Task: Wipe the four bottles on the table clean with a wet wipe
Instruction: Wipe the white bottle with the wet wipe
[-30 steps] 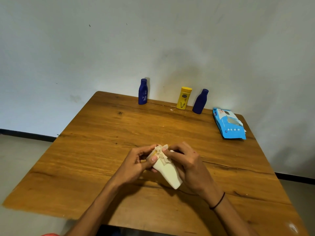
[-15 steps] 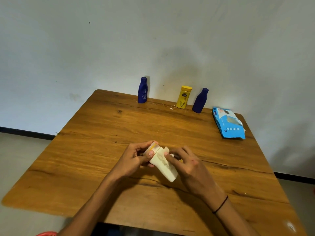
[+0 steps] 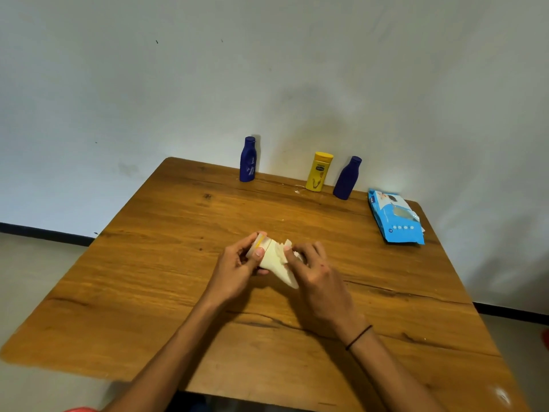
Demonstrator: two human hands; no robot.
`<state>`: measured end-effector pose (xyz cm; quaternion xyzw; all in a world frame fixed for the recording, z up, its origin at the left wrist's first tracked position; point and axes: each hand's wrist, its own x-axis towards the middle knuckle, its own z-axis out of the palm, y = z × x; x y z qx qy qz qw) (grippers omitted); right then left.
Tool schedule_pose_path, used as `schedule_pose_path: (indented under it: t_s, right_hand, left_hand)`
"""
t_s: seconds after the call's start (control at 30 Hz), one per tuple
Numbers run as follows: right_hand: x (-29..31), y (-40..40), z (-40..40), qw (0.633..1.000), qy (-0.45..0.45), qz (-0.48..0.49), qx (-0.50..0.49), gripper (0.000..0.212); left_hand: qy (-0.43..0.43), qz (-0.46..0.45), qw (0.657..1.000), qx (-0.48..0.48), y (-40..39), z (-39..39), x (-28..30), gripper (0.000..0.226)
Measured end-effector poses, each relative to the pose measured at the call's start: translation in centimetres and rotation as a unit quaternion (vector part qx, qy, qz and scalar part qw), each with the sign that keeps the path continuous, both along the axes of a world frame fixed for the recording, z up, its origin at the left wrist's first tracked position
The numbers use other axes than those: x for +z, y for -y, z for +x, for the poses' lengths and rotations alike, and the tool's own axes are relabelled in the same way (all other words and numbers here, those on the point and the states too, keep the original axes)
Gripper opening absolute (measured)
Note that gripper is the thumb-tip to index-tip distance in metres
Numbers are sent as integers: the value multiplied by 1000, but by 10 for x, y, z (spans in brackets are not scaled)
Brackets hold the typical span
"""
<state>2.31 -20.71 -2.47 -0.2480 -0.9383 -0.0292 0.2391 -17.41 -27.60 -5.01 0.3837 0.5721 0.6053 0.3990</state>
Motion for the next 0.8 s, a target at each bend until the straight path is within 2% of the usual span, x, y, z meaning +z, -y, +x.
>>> schedule_pose_path:
  t_s: [0.17,0.27,0.4,0.63,0.8]
  right_hand:
    - [-1,7,-14,1000,6,-4,10,41]
    - [-8,3,-4,999,-5,-30,-14,53]
    - [-6,0,-15,995,-36,-52,-83,65]
    - [-14,12,-28,1000,-13,-15,23,49]
    - [-21,-1,-21,993,-78,-58,-71,41]
  left_hand:
    - [3,7,998,58,1,5,6,43]
    - [27,17,997,71,8,3,3,42]
    - [13,8,998,68,8,8,-4,44]
    - [62,18,993,96,-1,7,-3,40]
    - [55,13,994,96,3,1,-13,38]
